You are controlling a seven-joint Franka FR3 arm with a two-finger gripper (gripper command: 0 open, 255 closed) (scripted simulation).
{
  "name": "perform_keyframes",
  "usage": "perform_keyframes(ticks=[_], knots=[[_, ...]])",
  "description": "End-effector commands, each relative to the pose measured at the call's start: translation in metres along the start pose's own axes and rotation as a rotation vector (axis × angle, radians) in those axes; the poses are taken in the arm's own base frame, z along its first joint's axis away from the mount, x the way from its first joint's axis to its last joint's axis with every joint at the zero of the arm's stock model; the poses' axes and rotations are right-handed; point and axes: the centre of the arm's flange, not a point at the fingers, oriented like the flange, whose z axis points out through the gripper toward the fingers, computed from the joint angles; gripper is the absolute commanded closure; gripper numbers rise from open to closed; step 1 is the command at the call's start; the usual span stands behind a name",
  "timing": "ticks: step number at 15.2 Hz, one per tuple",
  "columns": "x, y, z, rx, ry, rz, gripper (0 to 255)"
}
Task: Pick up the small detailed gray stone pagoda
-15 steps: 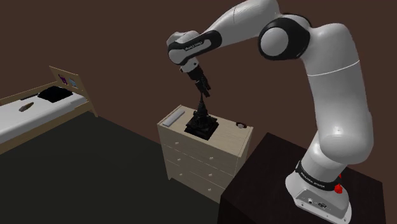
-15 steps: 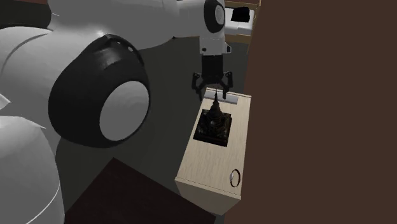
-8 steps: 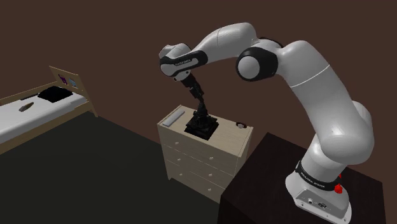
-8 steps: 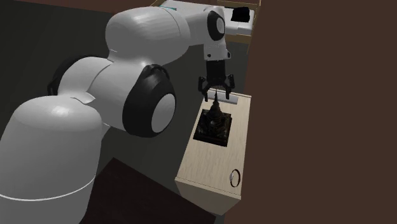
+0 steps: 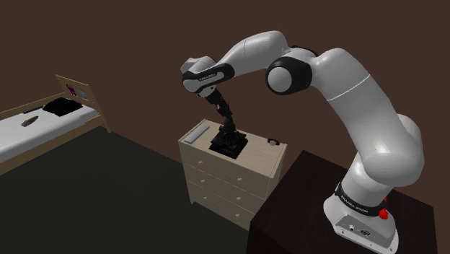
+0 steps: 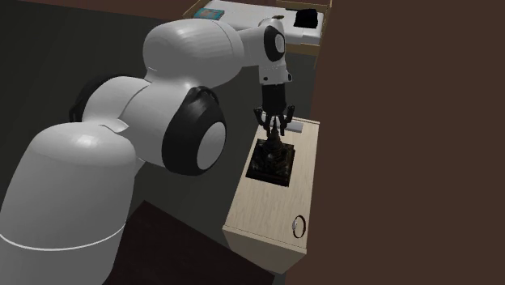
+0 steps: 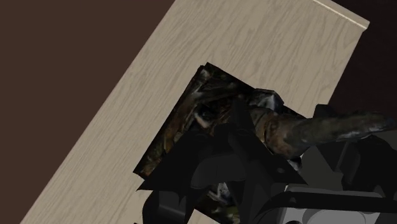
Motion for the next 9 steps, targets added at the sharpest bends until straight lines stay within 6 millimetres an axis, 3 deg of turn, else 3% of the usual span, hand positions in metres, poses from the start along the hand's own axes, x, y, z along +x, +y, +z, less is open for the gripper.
perform_keyframes(ticks=[1, 9], knots=[[0.0005, 0.0, 0.0007, 0.0, 0.0, 0.0, 255], [-0.0025, -0.0005, -0.0034, 0.0, 0.0, 0.0, 255]])
